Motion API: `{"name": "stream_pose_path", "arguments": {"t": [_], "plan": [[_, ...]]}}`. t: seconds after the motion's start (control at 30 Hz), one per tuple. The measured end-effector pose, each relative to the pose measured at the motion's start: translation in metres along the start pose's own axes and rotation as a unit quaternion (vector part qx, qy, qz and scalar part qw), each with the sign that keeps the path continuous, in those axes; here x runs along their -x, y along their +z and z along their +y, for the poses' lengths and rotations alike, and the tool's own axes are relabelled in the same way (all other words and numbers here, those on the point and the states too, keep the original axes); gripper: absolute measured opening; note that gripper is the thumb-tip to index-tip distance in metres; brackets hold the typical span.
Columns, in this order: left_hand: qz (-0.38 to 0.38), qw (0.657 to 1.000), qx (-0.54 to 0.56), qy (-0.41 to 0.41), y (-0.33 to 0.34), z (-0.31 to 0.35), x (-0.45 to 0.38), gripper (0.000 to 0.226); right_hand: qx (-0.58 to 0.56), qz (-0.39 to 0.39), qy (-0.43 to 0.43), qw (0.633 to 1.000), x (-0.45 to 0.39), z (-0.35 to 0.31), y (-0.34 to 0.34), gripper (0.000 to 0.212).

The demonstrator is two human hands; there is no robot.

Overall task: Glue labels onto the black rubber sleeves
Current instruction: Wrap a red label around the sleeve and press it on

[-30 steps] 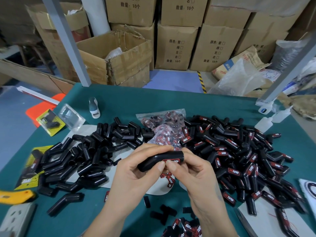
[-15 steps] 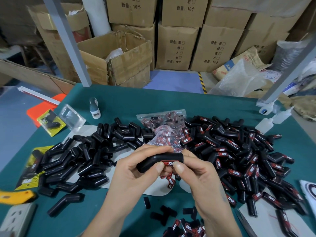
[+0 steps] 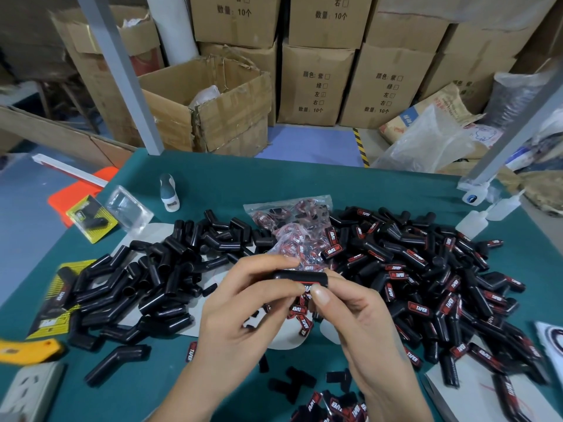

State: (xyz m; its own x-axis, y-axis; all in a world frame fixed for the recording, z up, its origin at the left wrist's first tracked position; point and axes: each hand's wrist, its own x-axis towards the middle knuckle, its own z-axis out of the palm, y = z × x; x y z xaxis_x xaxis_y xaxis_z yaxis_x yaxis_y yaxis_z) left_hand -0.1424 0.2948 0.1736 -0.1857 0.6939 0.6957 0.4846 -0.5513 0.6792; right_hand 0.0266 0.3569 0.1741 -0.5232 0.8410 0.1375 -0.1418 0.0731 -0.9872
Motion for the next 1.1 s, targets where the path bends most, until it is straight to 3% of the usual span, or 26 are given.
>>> {"name": "stream_pose_path", "arguments": {"t": [0.17, 0.4, 0.6, 0.73, 0.9, 1.1], "plan": [[0.015, 0.999, 0.024, -0.023, -0.001, -0.002, 0.001, 0.02, -0.021, -0.026, 0.001, 0.999, 0.0, -0.003, -0.001, 0.04], [0.009, 0.999, 0.032, -0.034, -0.003, 0.002, -0.003, 0.017, -0.004, -0.019, 0.009, 1.0, 0.002, -0.004, 0.003, 0.062], [0.004, 0.998, 0.038, -0.049, -0.005, 0.004, -0.005, 0.018, 0.012, -0.05, 0.012, 0.999, 0.003, -0.004, 0.005, 0.066], [0.006, 0.998, 0.026, -0.053, -0.005, 0.004, -0.006, 0.018, 0.026, -0.054, 0.018, 0.998, 0.003, -0.004, 0.008, 0.05], [0.016, 0.998, 0.018, -0.056, -0.004, 0.007, -0.005, 0.015, 0.016, -0.051, 0.024, 0.998, 0.004, -0.002, 0.008, 0.056], [0.016, 0.999, 0.005, -0.049, -0.004, 0.009, -0.004, 0.013, 0.016, -0.054, 0.026, 0.998, 0.005, -0.001, 0.011, 0.049]]}}
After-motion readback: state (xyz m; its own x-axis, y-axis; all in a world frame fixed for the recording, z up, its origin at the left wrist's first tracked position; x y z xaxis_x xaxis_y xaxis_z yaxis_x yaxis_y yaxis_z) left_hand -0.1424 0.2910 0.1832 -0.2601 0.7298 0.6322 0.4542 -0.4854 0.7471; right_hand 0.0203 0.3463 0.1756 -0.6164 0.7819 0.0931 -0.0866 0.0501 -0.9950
